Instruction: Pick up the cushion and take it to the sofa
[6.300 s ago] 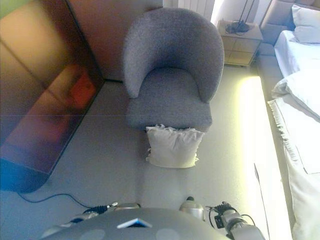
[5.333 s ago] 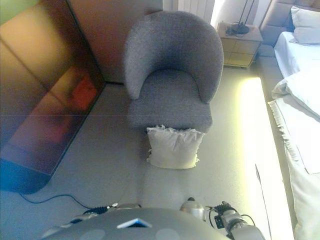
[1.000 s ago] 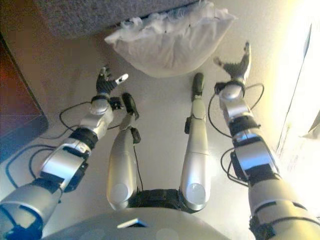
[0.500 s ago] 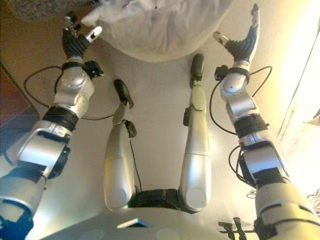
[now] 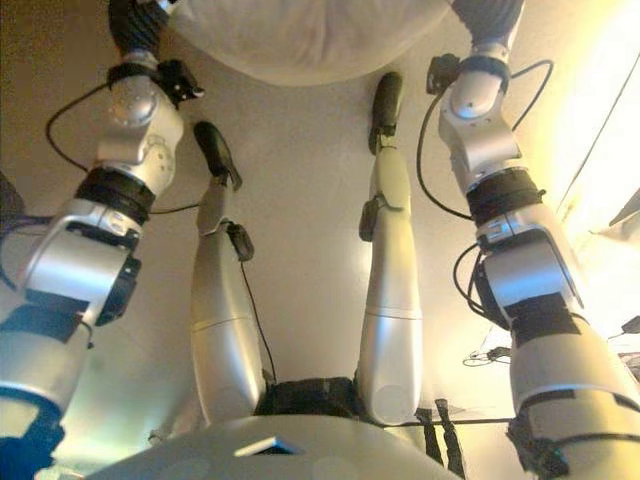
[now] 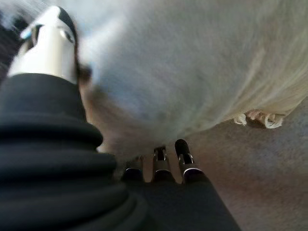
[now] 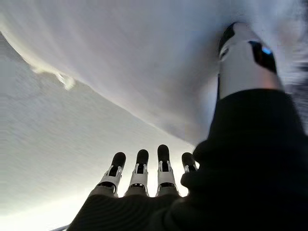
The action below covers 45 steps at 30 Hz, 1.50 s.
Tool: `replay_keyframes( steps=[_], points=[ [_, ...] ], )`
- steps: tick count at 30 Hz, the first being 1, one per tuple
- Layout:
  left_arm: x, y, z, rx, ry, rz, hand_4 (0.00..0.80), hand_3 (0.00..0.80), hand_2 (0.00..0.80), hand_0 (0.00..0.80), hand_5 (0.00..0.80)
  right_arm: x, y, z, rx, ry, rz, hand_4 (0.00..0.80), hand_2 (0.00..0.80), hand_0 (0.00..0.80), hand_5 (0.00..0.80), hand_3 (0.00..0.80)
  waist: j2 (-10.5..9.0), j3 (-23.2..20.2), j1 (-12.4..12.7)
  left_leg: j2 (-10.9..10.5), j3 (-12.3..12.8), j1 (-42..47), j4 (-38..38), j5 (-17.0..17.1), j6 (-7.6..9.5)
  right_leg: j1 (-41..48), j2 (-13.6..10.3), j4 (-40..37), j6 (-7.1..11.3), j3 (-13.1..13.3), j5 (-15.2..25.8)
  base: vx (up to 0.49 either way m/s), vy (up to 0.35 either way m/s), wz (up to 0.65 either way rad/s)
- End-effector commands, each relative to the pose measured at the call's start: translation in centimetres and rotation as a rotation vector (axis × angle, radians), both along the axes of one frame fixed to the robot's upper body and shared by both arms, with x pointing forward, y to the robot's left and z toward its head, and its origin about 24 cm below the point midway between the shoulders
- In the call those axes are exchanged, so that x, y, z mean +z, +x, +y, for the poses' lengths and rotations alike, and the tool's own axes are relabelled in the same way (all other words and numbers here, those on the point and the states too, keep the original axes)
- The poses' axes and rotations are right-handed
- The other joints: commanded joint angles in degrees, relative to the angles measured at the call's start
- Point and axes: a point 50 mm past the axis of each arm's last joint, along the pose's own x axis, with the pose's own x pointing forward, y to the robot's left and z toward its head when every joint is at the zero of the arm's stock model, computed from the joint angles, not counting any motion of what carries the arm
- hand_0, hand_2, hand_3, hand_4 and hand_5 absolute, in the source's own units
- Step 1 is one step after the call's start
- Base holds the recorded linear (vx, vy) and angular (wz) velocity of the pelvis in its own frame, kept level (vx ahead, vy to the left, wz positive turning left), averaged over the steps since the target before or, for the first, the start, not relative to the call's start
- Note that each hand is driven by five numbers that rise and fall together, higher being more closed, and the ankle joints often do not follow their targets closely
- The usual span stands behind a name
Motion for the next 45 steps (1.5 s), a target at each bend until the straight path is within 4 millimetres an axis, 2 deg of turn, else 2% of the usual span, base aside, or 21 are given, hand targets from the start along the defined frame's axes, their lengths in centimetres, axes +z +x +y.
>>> replay_keyframes(
  steps=[1, 5, 11, 12, 13, 14, 16, 22, 26, 29, 31, 36, 39, 41, 42, 45],
  points=[
    [1.2, -0.1, 1.8, 0.016, -0.077, -0.026, 0.0, 0.0, 0.0, 0.0, 0.0, 1.9, 0.0, 1.1, 0.105, 0.067, -0.092, 0.0, 0.0, 0.0, 0.0, 0.0, -1.57, 0.28, 1.91, -0.39, -3.73, -8.56, 2.21, 0.31, 1.34, -1.04, -1.72, 6.95, 4.36, -0.9, -9.47, -0.029, -0.021, 0.07],
    [2.3, 0.1, 0.9, -0.043, -0.113, -0.04, 0.0, 0.0, 0.0, 0.0, 0.0, 4.0, 0.3, 2.4, 0.218, 0.069, -0.113, 0.0, 0.0, 0.0, 0.0, 0.0, -1.85, 0.28, 2.43, -0.99, -4.97, -11.8, 3.95, -0.33, 1.45, -4.05, -2.04, 7.69, 4.39, -1.04, -9.28, -0.02, -0.022, 0.05],
    [4.3, 0.2, -1.1, -0.154, -0.137, -0.064, 0.0, 0.0, 0.0, 0.0, 0.0, 5.8, 0.5, 4.5, 0.471, 0.089, -0.101, 0.0, 0.0, 0.0, 0.0, 0.0, -2.26, 0.28, 3.25, -1.48, -6.18, -16.13, 5.07, -0.42, 1.79, -7.9, -2.76, 8.74, 4.58, -1.68, -9.28, 0.005, -0.022, 0.06],
    [4.7, 0.2, -1.7, -0.197, -0.132, -0.066, 0.333, 0.333, 0.333, 0.333, 0.333, 6.1, 0.4, 5.2, 0.541, 0.075, -0.1, 0.0, 0.0, 0.0, 0.0, 0.0, -2.32, 0.28, 3.36, -1.68, -6.46, -16.7, 4.97, -0.31, 1.83, -8.37, -2.9, 8.48, 4.7, -1.73, -9.08, 0.035, -0.037, 0.06],
    [5.0, 0.1, -2.3, -0.236, -0.122, -0.074, 0.565, 0.565, 0.565, 0.565, 0.565, 6.5, 0.3, 5.9, 0.601, 0.056, -0.1, 0.0, 0.0, 0.0, 0.0, 0.0, -2.34, 0.28, 3.45, -1.84, -6.62, -17.09, 4.73, -0.07, 1.89, -8.68, -3.0, 8.21, 4.77, -1.89, -8.8, 0.04, -0.033, 0.07],
    [5.3, 0.1, -2.8, -0.269, -0.11, -0.082, 0.8, 0.8, 0.8, 0.8, 0.8, 6.8, 0.1, 6.4, 0.641, 0.045, -0.108, 0.129, 0.129, 0.129, 0.129, 0.129, -2.35, 0.28, 3.53, -2.07, -6.74, -17.33, 4.54, 0.06, 1.92, -8.86, -3.1, 7.88, 4.84, -2.05, -8.58, 0.039, -0.022, 0.07],
    [5.6, -0.1, -4.0, -0.346, -0.096, -0.101, 0.8, 0.8, 0.8, 0.8, 0.8, 7.1, -0.2, 7.5, 0.736, 0.023, -0.113, 0.8, 0.8, 0.8, 0.8, 0.8, -2.3, 0.28, 3.55, -2.42, -6.91, -17.38, 3.89, 0.39, 1.94, -8.71, -3.15, 6.99, 5.02, -2.19, -8.16, 0.035, -0.011, 0.07],
    [5.5, -1.0, -6.9, -0.541, -0.093, -0.138, 0.8, 0.8, 0.8, 0.8, 0.8, 7.7, -1.6, 9.6, 0.906, -0.119, -0.155, 0.8, 0.8, 0.8, 0.8, 0.8, -1.69, 0.28, 3.68, -3.11, -7.03, -16.48, 2.35, 1.21, 2.01, -7.86, -3.68, 5.21, 5.7, -1.99, -7.14, 0.029, -0.001, 0.05],
    [4.4, -1.7, -8.3, -0.541, -0.035, -0.163, 0.8, 0.8, 0.8, 0.8, 0.8, 7.7, -2.6, 9.9, 0.904, -0.159, -0.229, 0.8, 0.8, 0.8, 0.8, 0.8, -1.25, 0.28, 3.5, -3.42, -7.0, -13.76, 1.3, 1.31, 1.93, -5.15, -3.79, 3.47, 6.04, -1.56, -6.66, -0.001, -0.01, 0.09],
    [2.8, -2.6, -8.1, -0.478, 0.02, -0.209, 0.8, 0.8, 0.8, 0.8, 0.8, 7.3, -3.9, 9.4, 0.89, -0.176, -0.321, 0.8, 0.8, 0.8, 0.8, 0.8, -0.86, 0.28, 3.18, -3.24, -6.64, -10.73, 0.48, 1.35, 1.8, -2.25, -3.48, 2.2, 6.09, -1.32, -6.31, -0.033, 0.035, 0.04],
    [0.9, -3.6, -7.7, -0.462, -0.018, -0.243, 0.8, 0.8, 0.8, 0.8, 0.8, 6.1, -4.9, 9.2, 0.87, -0.199, -0.352, 0.8, 0.8, 0.8, 0.8, 0.8, -0.63, 0.28, 2.91, -2.83, -6.07, -8.29, 0.0, 1.67, 1.62, -0.09, -3.17, 1.97, 6.1, -0.99, -6.22, -0.048, 0.081, 0.0],
    [-4.1, -7.8, -7.8, -0.434, -0.11, -0.31, 0.8, 0.8, 0.8, 0.8, 0.8, -0.7, -7.9, 8.5, 0.818, -0.235, -0.324, 0.8, 0.8, 0.8, 0.8, 0.8, -0.34, 0.28, 1.98, -1.39, -4.13, 1.8, -1.1, 2.55, 1.17, 9.2, -1.91, 1.64, 5.38, -0.33, -6.72, -0.046, 0.07, -0.05],
    [-5.6, -9.4, -7.8, -0.433, -0.127, -0.303, 0.8, 0.8, 0.8, 0.8, 0.8, -3.4, -9.1, 8.3, 0.806, -0.241, -0.274, 0.8, 0.8, 0.8, 0.8, 0.8, -0.72, 0.28, 1.67, -0.15, -2.68, 9.56, -1.47, 2.19, 0.92, 16.52, -1.67, 1.08, 5.18, -1.01, -7.01, -0.017, 0.029, -0.13],
    [-6.2, -10.1, -7.3, -0.433, -0.14, -0.288, 0.8, 0.8, 0.8, 0.8, 0.8, -4.4, -9.6, 7.8, 0.801, -0.252, -0.239, 0.8, 0.8, 0.8, 0.8, 0.8, -1.05, 0.28, 1.8, 0.15, -1.73, 15.23, -2.95, 1.94, 1.06, 21.93, -1.62, -0.31, 5.17, -2.11, -7.31, 0.015, 0.047, -0.15],
    [-6.4, -10.3, -7.0, -0.434, -0.152, -0.286, 0.8, 0.8, 0.8, 0.8, 0.8, -4.7, -9.8, 7.7, 0.801, -0.256, -0.232, 0.8, 0.8, 0.8, 0.8, 0.8, -1.18, 0.28, 1.9, -0.04, -1.65, 17.26, -3.59, 1.78, 1.2, 23.85, -1.58, -1.1, 5.19, -2.4, -7.3, 0.041, 0.085, -0.21],
    [-7.3, -11.7, -5.6, -0.431, -0.214, -0.267, 0.8, 0.8, 0.8, 0.8, 0.8, -6.0, -10.9, 6.9, 0.836, -0.265, -0.177, 0.8, 0.8, 0.8, 0.8, 0.8, -1.7, 0.28, 3.15, -2.83, -3.61, 29.26, -7.62, 0.31, 2.81, 35.13, -1.37, -5.99, 5.7, -2.66, -6.78, 0.087, 0.168, -0.28]
  ],
)
